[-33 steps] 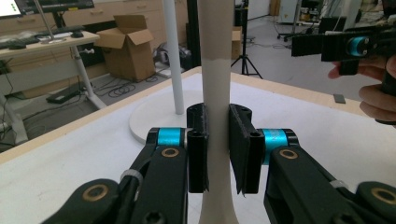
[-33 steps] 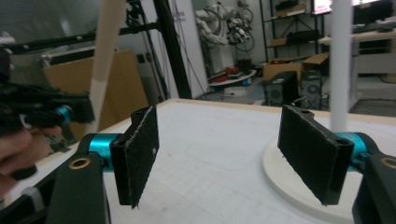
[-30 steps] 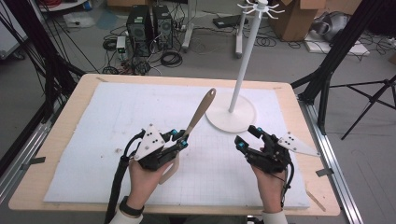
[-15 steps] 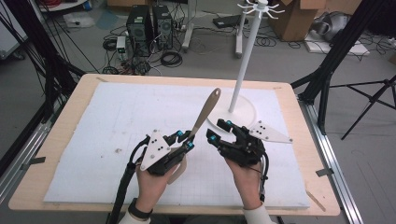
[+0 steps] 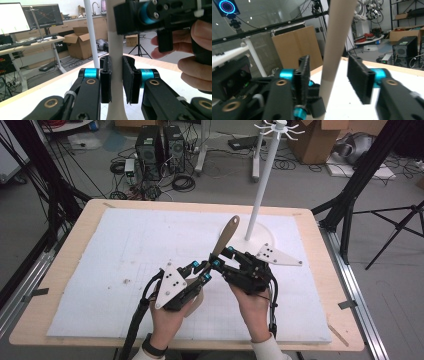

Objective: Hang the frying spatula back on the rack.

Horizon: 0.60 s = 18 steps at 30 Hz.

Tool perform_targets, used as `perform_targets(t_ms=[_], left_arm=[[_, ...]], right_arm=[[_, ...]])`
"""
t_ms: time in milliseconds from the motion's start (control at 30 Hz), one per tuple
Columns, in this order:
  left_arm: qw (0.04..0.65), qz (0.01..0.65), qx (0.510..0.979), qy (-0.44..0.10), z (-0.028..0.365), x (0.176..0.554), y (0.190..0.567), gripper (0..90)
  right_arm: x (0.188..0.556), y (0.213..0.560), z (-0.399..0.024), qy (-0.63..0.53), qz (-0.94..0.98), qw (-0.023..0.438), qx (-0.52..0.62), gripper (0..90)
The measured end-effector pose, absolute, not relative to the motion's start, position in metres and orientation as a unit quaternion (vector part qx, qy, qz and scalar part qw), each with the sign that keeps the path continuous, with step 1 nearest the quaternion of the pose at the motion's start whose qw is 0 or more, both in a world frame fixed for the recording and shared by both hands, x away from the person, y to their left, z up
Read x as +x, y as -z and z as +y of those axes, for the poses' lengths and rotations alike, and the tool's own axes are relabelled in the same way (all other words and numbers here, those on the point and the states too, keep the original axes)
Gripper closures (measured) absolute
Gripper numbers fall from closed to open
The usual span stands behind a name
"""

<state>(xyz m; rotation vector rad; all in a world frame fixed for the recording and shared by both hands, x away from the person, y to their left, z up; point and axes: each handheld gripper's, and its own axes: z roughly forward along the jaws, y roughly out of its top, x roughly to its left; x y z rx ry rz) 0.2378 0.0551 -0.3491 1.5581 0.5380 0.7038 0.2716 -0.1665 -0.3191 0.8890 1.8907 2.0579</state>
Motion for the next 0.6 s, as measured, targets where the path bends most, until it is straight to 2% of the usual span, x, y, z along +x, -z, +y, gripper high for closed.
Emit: perform_targets(t_ms=[233, 400, 600], left_arm=[[0.629, 0.235, 0.673, -0.31, 0.0531, 0.2375, 0.3486, 77.6], [0.629, 0.235, 0.673, -0.311, 0.054, 0.2374, 0.3486, 77.6], [0.625, 0.239, 0.673, -0.314, 0.054, 0.2387, 0.3492, 77.6]], right_arm=[[0.2734, 0.3184, -0.1659, -0.708, 0.628, 0.09, 0.31, 63.2], [0.2728, 0.318, -0.1664, -0.708, 0.629, 0.094, 0.308, 74.8], [0.274, 0.3181, -0.1647, -0.708, 0.629, 0.087, 0.309, 75.5]])
